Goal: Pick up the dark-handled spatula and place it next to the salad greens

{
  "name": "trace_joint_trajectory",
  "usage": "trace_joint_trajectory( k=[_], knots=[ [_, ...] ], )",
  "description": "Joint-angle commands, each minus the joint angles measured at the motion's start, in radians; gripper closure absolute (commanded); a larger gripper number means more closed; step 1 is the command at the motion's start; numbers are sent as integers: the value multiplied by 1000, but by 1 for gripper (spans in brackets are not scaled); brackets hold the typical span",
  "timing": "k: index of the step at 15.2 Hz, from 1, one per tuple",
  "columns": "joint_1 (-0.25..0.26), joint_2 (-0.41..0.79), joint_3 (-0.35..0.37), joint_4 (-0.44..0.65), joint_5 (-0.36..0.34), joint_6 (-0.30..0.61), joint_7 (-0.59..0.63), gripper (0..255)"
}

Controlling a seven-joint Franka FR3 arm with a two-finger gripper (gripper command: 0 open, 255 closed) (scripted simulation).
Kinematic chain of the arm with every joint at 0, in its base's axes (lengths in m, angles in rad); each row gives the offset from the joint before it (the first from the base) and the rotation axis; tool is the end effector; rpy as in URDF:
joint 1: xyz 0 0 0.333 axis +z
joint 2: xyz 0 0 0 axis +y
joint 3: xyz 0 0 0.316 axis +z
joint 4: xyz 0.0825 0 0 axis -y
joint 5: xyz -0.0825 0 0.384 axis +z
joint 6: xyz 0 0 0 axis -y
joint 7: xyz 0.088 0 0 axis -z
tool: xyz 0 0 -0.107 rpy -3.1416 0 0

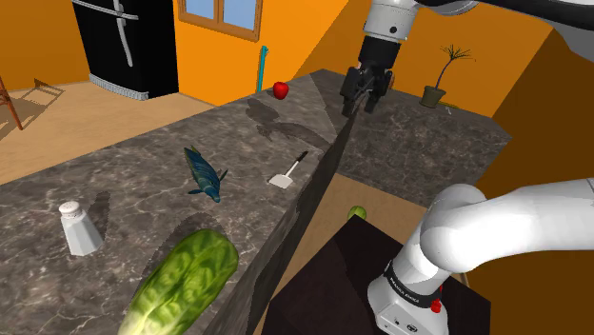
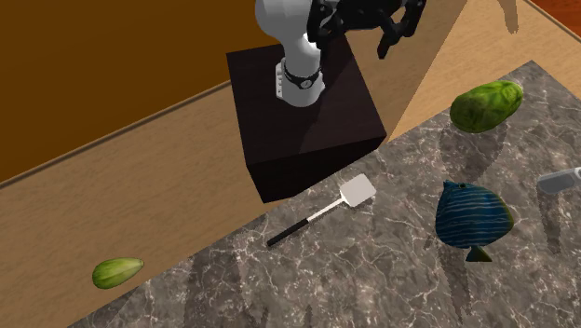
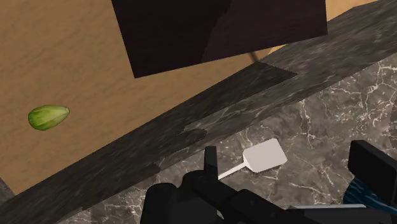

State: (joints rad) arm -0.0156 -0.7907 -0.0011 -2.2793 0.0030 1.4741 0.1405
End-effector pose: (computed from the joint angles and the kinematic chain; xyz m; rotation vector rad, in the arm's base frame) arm 0.2957 -0.0047 0.6194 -3.1290 0.2455 0.0231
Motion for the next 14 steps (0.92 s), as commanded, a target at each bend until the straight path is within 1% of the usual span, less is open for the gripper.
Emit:
trace_joint_trajectory(
  k=[1, 7, 14],
  knots=[
    [0, 0, 0, 0, 0, 0, 0, 0],
    [-78, 106, 74, -95, 35, 218, 251, 0],
    [-171, 291, 147, -138, 43, 463, 540, 0]
  ],
)
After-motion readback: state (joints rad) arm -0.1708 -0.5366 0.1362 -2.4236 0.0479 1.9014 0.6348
